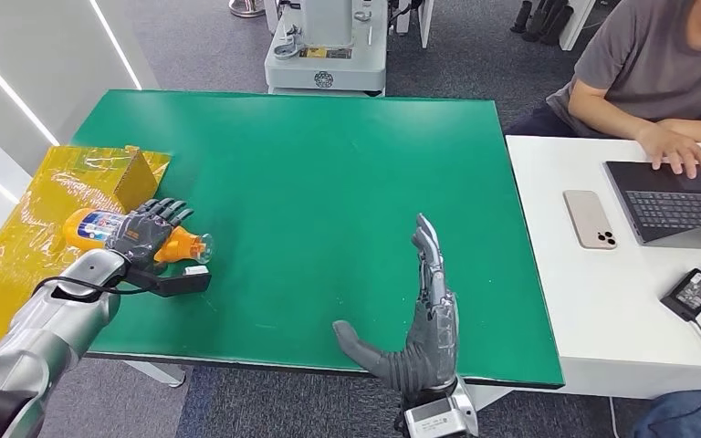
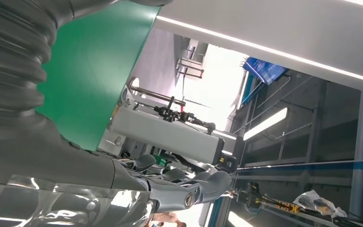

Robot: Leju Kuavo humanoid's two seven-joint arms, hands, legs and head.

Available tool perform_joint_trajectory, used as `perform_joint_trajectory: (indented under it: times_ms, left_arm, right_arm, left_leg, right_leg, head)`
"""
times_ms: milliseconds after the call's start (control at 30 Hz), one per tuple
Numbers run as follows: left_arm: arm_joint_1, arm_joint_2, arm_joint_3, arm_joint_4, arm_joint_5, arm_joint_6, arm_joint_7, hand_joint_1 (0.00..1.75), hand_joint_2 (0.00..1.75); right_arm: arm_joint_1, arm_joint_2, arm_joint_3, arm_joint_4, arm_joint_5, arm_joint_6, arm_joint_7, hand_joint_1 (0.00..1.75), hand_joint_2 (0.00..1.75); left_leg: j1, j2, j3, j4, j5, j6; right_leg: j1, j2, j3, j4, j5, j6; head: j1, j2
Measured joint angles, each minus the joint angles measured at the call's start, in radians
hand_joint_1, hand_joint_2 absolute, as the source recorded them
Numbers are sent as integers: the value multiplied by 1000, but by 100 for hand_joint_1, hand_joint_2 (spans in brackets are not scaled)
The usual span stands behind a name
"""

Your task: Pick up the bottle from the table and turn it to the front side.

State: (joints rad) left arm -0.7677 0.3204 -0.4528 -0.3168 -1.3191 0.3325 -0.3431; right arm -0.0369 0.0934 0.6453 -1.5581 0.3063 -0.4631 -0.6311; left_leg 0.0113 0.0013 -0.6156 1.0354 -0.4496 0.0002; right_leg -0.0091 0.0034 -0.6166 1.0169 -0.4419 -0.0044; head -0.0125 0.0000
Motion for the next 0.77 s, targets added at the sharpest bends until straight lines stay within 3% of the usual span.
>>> perform_joint_trajectory:
  times_ms: [167, 367, 633, 767]
  left_arm:
    - [-2, 7, 0, 0, -1, -1, 0, 0, 175]
    - [-31, 79, 6, -16, -13, 5, -47, 0, 175]
    - [-5, 122, 31, -99, 17, 69, -118, 0, 175]
    - [50, 134, 63, -189, 89, 132, -154, 0, 175]
  right_arm:
    - [1, 0, -1, 0, 0, 0, -1, 0, 175]
    - [27, -6, -12, -24, 4, 1, -12, 0, 175]
    - [39, -9, -25, -24, 1, 17, -21, 0, 175]
    - [38, -9, -28, -13, -7, 22, -28, 0, 175]
  left_leg:
    - [0, 0, 0, 0, 0, 0]
    - [0, 0, 0, 0, 0, 0]
    - [0, 0, 0, 0, 0, 0]
    - [0, 0, 0, 0, 0, 0]
  right_leg:
    - [0, 0, 0, 0, 0, 0]
    - [0, 0, 0, 0, 0, 0]
    - [0, 0, 0, 0, 0, 0]
    - [0, 0, 0, 0, 0, 0]
  head:
    - [0, 0]
    - [0, 0]
    - [0, 0]
    - [0, 0]
